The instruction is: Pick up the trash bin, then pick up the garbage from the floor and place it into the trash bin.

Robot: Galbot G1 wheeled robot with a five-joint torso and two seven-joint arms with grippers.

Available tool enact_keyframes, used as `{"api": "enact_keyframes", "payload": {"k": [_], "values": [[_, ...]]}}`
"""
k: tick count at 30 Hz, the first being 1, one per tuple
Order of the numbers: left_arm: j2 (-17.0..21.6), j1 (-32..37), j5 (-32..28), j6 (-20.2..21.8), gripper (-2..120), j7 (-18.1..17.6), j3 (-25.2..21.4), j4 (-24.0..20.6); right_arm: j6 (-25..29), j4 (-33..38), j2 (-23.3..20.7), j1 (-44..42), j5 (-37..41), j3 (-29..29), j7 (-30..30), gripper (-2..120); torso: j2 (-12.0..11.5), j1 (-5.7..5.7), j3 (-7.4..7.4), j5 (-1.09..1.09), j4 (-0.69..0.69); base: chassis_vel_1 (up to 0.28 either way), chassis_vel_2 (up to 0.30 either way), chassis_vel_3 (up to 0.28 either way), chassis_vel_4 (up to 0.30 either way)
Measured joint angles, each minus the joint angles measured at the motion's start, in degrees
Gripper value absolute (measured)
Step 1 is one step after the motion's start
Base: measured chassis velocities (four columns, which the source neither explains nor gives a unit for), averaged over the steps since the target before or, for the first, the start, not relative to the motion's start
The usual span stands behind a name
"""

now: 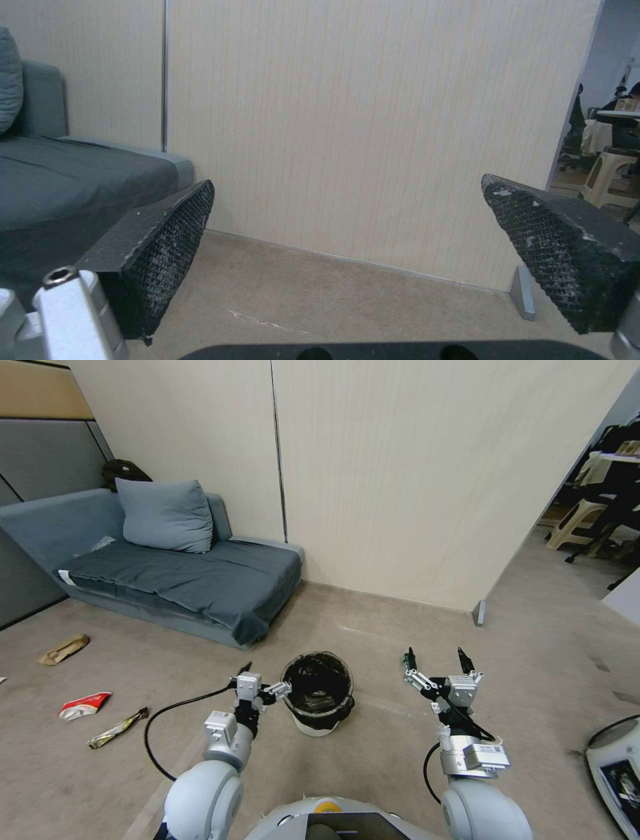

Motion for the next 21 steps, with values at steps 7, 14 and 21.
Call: {"api": "enact_keyframes", "payload": {"k": [7, 14, 21], "values": [[-0.3, -1.9, -1.4, 1.0, 100, -0.4, -0.1, 3.7, 0.0, 0.0, 0.0, 0.0, 0.0, 0.0, 0.0, 100, 0.0, 0.00, 0.00, 0.00, 0.00, 0.000, 0.000, 0.000, 0.000], [-0.8, -4.8, -2.1, 1.2, 100, -0.9, -0.3, 9.7, 0.0, 0.0, 0.0, 0.0, 0.0, 0.0, 0.0, 100, 0.0, 0.00, 0.00, 0.00, 0.00, 0.000, 0.000, 0.000, 0.000], [-1.7, -6.4, -2.1, 1.0, 100, -1.4, -0.1, 13.1, 0.0, 0.0, 0.0, 0.0, 0.0, 0.0, 0.0, 100, 0.0, 0.00, 0.00, 0.00, 0.00, 0.000, 0.000, 0.000, 0.000]]}}
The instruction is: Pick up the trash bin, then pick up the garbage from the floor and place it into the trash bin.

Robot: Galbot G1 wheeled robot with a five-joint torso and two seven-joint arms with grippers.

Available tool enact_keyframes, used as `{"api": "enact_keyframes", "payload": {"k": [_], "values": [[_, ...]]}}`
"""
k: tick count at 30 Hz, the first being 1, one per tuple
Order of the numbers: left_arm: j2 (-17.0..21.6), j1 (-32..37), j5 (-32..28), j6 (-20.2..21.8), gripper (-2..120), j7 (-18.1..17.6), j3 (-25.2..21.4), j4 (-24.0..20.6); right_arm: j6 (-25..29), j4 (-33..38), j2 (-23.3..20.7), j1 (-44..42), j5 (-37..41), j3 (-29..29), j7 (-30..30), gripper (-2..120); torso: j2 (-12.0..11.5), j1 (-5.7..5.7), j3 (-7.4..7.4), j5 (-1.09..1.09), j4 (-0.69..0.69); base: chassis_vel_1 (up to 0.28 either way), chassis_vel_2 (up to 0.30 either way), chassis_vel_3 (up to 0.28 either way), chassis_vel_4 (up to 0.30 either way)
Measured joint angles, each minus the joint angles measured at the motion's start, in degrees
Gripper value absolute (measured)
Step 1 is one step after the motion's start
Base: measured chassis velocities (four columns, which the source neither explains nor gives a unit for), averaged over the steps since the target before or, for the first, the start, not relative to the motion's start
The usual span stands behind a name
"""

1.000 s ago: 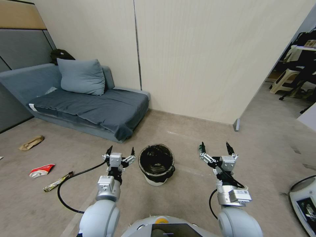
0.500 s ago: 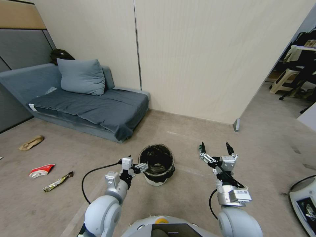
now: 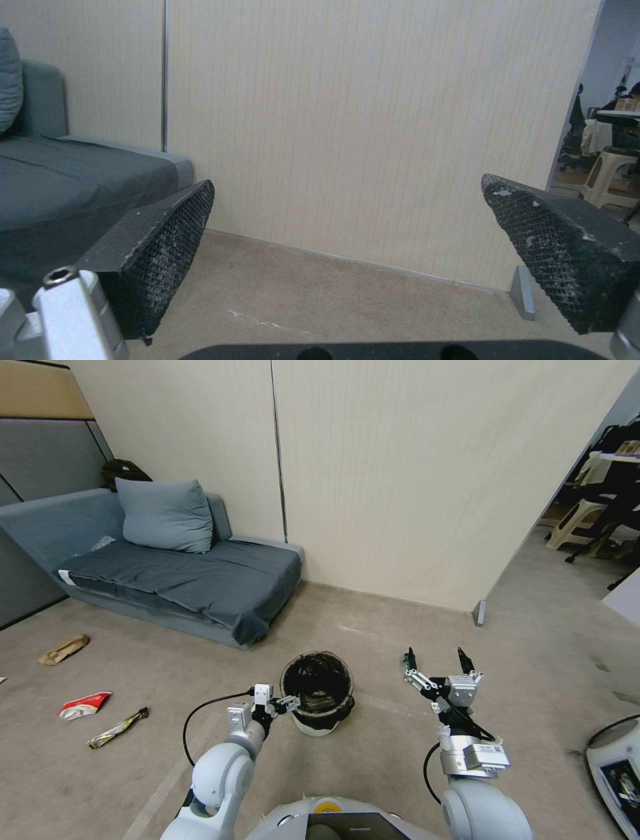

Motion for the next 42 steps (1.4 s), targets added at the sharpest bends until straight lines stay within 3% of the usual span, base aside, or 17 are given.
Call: {"api": "enact_keyframes", "payload": {"k": [24, 27, 30, 35, 42], "values": [[-3.3, -5.6, 1.7, -0.8, 98, -1.5, 0.7, 11.5, 0.0, 0.0, 0.0, 0.0, 0.0, 0.0, 0.0, 100, 0.0, 0.00, 0.00, 0.00, 0.00, 0.000, 0.000, 0.000, 0.000], [-3.6, -5.7, 1.9, -0.9, 92, -1.7, 0.8, 12.5, 0.0, 0.0, 0.0, 0.0, 0.0, 0.0, 0.0, 100, 0.0, 0.00, 0.00, 0.00, -0.01, 0.000, 0.000, 0.000, 0.000], [-3.9, -5.6, 2.1, -1.1, 76, -2.0, 0.8, 13.2, 0.0, 0.0, 0.0, 0.0, 0.0, 0.0, 0.0, 100, 0.0, 0.00, -0.01, 0.02, 0.01, 0.000, 0.000, 0.000, 0.000], [-4.1, -5.4, 2.1, -1.2, 62, -2.5, 0.9, 13.7, 0.0, 0.0, 0.0, 0.0, 0.0, 0.0, 0.0, 100, 0.0, -0.01, -0.02, 0.04, 0.02, 0.000, 0.000, 0.000, 0.000], [-4.5, -4.6, 2.1, -1.2, 32, -3.4, 1.5, 13.8, 0.0, 0.0, 0.0, 0.0, 0.0, 0.0, 0.0, 100, 0.0, -0.01, -0.02, 0.03, 0.01, 0.000, 0.000, 0.000, 0.000]]}}
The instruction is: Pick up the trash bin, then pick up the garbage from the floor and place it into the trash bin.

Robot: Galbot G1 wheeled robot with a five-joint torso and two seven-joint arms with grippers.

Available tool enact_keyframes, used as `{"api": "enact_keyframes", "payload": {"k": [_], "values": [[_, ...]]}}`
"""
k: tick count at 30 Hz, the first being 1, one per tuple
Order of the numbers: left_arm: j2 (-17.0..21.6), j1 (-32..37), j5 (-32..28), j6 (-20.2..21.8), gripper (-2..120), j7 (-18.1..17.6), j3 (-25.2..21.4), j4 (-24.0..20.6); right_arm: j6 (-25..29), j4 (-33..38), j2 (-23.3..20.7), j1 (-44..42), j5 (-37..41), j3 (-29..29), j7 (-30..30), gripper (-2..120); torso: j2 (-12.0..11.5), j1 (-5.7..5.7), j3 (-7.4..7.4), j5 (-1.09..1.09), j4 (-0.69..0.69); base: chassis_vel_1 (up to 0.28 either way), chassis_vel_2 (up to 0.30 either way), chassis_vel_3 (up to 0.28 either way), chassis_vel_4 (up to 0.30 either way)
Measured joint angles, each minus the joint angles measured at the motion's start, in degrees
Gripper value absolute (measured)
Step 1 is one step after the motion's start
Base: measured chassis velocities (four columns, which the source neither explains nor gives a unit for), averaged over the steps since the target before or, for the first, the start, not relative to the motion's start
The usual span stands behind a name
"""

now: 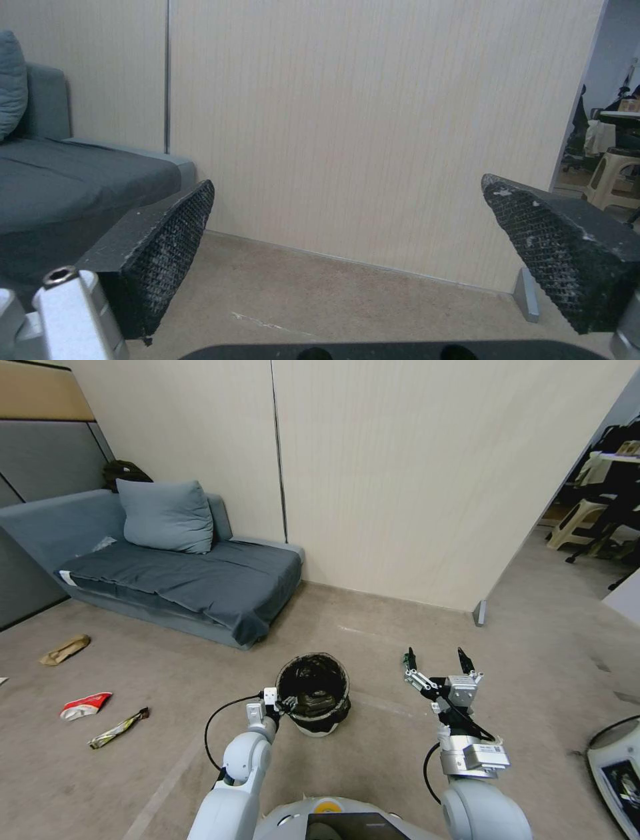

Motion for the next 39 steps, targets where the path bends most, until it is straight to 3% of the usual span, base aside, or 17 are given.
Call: {"api": "enact_keyframes", "payload": {"k": [10, 19, 26, 31, 32, 35, 39], "values": [[-0.6, 1.3, 0.5, 0.0, 3, -0.2, 0.0, -0.5, 0.0, 0.0, 0.0, 0.0, 0.0, 0.0, 0.0, 100, 0.0, 0.00, 0.01, -0.03, -0.01, 0.000, 0.000, 0.000, 0.000], [-1.4, 2.8, 2.7, -0.1, 3, -0.8, 0.1, -1.2, 0.0, 0.0, 0.0, 0.0, 0.0, 0.0, 0.0, 100, 0.0, 0.00, 0.01, -0.02, -0.01, 0.000, 0.000, 0.000, 0.000], [-2.6, 5.6, 7.3, -1.7, 3, -1.6, 0.1, -4.1, 0.0, 0.0, 0.0, 0.0, 0.0, 0.0, 0.0, 100, 0.0, 0.01, 0.04, -0.11, -0.06, 0.000, 0.000, 0.000, 0.000], [-4.0, 8.6, 14.1, -3.6, 0, -2.4, 0.0, -11.2, 0.0, 0.0, 0.0, 0.0, 0.0, 0.0, 0.0, 100, 0.0, 0.01, 0.04, -0.06, -0.04, 0.000, 0.000, 0.000, 0.000], [-4.0, 8.6, 14.1, -3.6, 0, -2.4, 0.0, -11.2, 0.0, 0.0, 0.0, 0.0, 0.0, 0.0, 0.0, 100, 0.0, 0.01, 0.04, -0.06, -0.04, 0.000, 0.000, 0.000, 0.000], [-4.0, 10.4, 15.7, -4.0, 0, -2.2, 0.1, -18.7, 0.0, 0.0, 0.0, 0.0, 0.0, 0.0, 0.0, 100, 0.0, 0.02, 0.03, -0.05, -0.02, 0.000, 0.000, 0.000, 0.000], [-3.7, 11.6, 17.0, -4.6, 0, -2.7, -0.5, -23.7, 0.0, 0.0, 0.0, 0.0, 0.0, 0.0, 0.0, 100, 0.0, 0.01, 0.02, -0.02, -0.02, 0.000, 0.000, 0.000, 0.000]]}}
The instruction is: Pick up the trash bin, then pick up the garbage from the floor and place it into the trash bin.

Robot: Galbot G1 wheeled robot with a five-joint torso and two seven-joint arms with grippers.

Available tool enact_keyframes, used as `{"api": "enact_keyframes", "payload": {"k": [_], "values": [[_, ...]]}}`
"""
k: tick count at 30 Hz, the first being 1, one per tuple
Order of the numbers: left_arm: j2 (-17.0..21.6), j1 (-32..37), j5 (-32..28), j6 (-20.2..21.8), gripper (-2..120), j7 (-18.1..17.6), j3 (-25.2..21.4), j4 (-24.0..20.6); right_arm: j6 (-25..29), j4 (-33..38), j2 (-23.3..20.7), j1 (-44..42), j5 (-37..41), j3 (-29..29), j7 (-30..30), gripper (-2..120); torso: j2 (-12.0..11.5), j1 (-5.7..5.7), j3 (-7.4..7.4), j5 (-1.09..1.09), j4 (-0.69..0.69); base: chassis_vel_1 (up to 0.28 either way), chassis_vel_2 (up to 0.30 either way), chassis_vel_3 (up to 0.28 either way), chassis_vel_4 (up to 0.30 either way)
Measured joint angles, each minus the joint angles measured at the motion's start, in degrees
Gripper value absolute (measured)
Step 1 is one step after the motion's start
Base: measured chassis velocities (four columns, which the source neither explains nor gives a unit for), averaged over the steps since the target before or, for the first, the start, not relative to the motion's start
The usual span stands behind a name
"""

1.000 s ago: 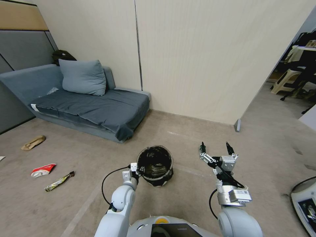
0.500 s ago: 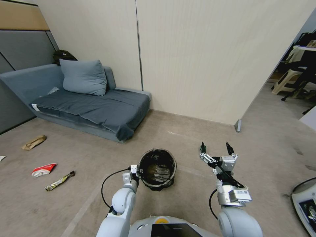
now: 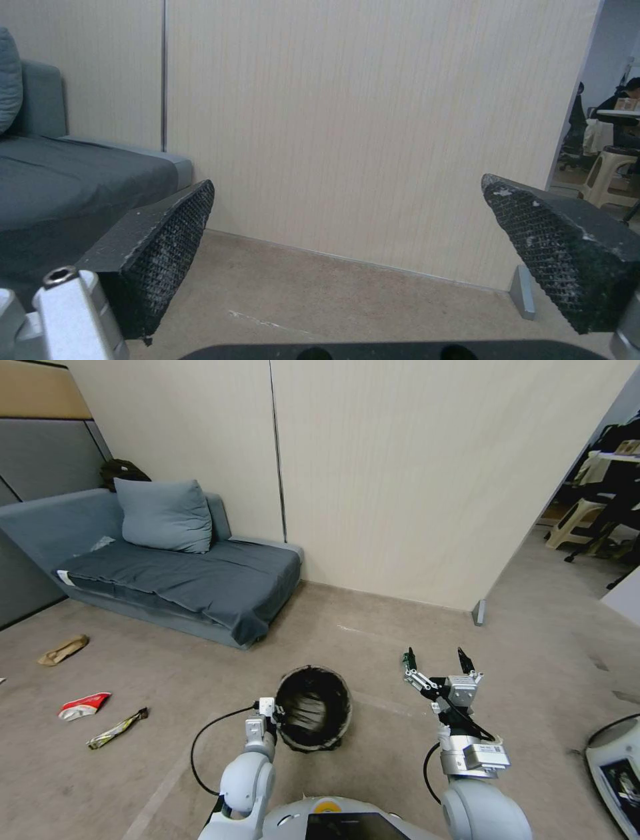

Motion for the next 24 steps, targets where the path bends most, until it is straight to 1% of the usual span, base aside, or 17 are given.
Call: {"api": "enact_keyframes", "payload": {"k": [1, 3, 6, 8, 10, 11, 14, 24], "values": [[0.2, 0.6, 0.4, -0.2, 0, -0.3, -0.2, -1.1, 0.0, 0.0, 0.0, 0.0, 0.0, 0.0, 0.0, 100, 0.0, 0.00, 0.00, -0.01, 0.01, 0.000, 0.000, 0.000, 0.000], [0.4, 1.1, 0.8, -0.6, 0, -0.6, -0.2, -1.9, 0.0, 0.0, 0.0, 0.0, 0.0, 0.0, 0.0, 100, 0.0, 0.00, 0.00, -0.02, 0.02, 0.000, 0.000, 0.000, 0.000], [1.1, 3.5, 2.4, -2.9, 0, -1.8, 0.5, -4.5, 0.0, 0.0, 0.0, 0.0, 0.0, 0.0, 0.0, 100, 0.0, 0.00, 0.00, -0.01, 0.02, 0.000, 0.000, 0.000, 0.000], [1.2, 4.0, 3.0, -3.5, 0, -2.0, 0.7, -5.1, 0.0, 0.0, 0.0, 0.0, 0.0, 0.0, 0.0, 100, 0.0, 0.00, 0.00, -0.01, 0.01, 0.000, 0.000, 0.000, 0.000], [1.4, 5.1, 5.9, -6.1, 0, -2.2, 1.0, -6.6, 0.0, 0.0, 0.0, 0.0, 0.0, 0.0, 0.0, 100, 0.0, 0.00, 0.00, -0.01, 0.01, 0.000, 0.000, 0.000, 0.000], [1.4, 5.1, 5.9, -6.1, 0, -2.2, 1.0, -6.6, 0.0, 0.0, 0.0, 0.0, 0.0, 0.0, 0.0, 100, 0.0, 0.00, 0.00, -0.01, 0.01, 0.000, 0.000, 0.000, 0.000], [1.6, 6.0, 8.1, -7.8, 0, -2.3, 1.1, -8.2, 0.0, 0.0, 0.0, 0.0, 0.0, 0.0, 0.0, 100, 0.0, 0.00, 0.00, -0.01, 0.01, 0.000, 0.000, 0.000, 0.000], [1.7, 6.5, 10.6, -10.3, 0, -3.1, 1.4, -8.0, 0.3, -0.1, 0.0, 0.1, -0.1, 0.0, 0.0, 100, 0.0, 0.00, 0.00, -0.01, 0.01, 0.000, 0.000, 0.000, 0.000]]}}
